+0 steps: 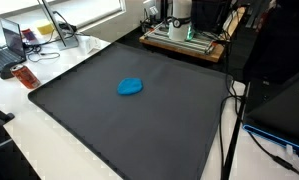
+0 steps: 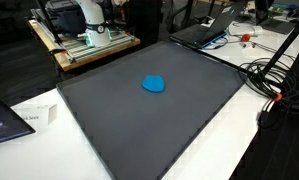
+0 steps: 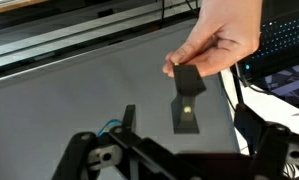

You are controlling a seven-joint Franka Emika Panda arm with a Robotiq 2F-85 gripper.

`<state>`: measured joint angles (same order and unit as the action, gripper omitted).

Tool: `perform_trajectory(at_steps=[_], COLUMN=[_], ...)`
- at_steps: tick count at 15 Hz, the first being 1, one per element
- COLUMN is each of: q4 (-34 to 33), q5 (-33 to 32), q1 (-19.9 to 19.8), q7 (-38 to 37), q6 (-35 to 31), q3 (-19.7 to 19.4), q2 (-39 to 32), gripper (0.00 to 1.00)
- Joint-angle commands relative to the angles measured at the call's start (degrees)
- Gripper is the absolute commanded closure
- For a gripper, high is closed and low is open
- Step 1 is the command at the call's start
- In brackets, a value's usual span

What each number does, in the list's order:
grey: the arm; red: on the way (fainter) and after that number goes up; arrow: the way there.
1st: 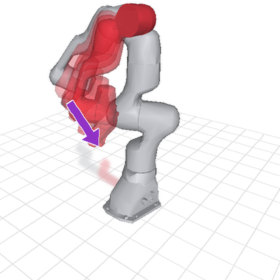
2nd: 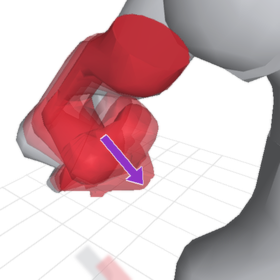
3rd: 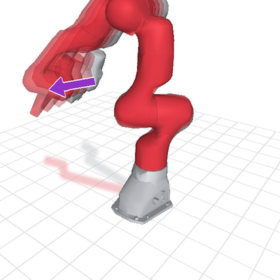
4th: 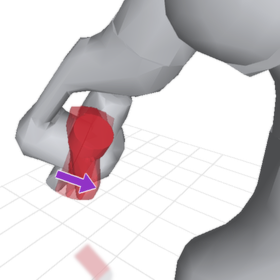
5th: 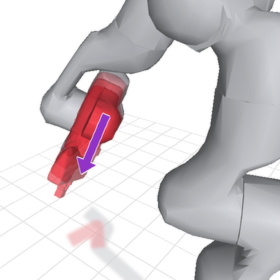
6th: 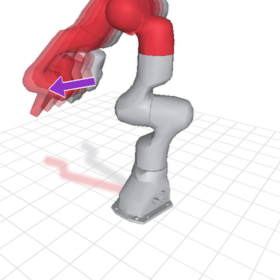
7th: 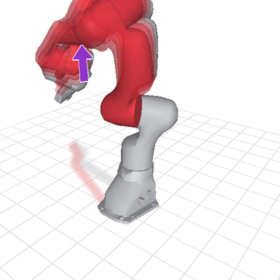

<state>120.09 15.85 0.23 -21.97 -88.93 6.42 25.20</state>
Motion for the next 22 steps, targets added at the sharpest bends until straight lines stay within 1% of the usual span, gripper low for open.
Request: perform_trajectory(at_steps=[1, 2, 4, 5, 6, 8, 9, 11, 12, 14, 17, 18, 19, 20, 21, 22], q4=[-2.6, -2.7, -3.0, -3.1, -3.2, -3.5, -3.6, -3.8, -3.8, -3.8, -3.9, -4.0, -4.0, -4.0, -4.1, -4.1], q5=[2.7, 2.8, 3.0, 3.0, 3.1, 3.2, 3.0, 3.0, 2.9, 2.8, 2.8, 2.8, 2.8, 2.8, 2.8, 2.8], q1=[0.1, 0.1, 0.0, -0.1, -0.1, -0.1, -0.1, -0.1, -0.1, -0.1, -0.1, -0.1, -0.1, -0.1, -0.2, -0.2], q7=[1.5, 1.6, 1.8, 1.6, 1.5, 1.3, 1.3, 1.5, 1.5, 1.5, 1.5, 1.6, 1.6, 1.5, 1.5, 1.6], q6=[3.5, 3.9, 4.4, 4.5, 4.6, 4.7, 4.8, 4.9, 5.0, 5.1, 5.4, 5.4, 5.5, 5.6, 5.6, 5.6], q3=[-1.9, -2.1, -2.4, -2.4, -2.4, -2.4, -2.4, -2.4, -2.4, -2.4, -2.4, -2.4, -2.4, -2.4, -2.4, -2.5], q2=[-2.0, -2.2, -2.6, -2.8, -2.9, -3.2, -3.4, -3.5, -3.5, -3.6, -3.6, -3.6, -3.6, -3.6, -3.6, -3.6], gripper=[0.01, 0.18, 0.32, 0.40, 0.42, 0.49, 0.57, 0.63, 0.60, 0.61, 0.60, 0.65, 0.66, 0.70, 0.81, 0.81])
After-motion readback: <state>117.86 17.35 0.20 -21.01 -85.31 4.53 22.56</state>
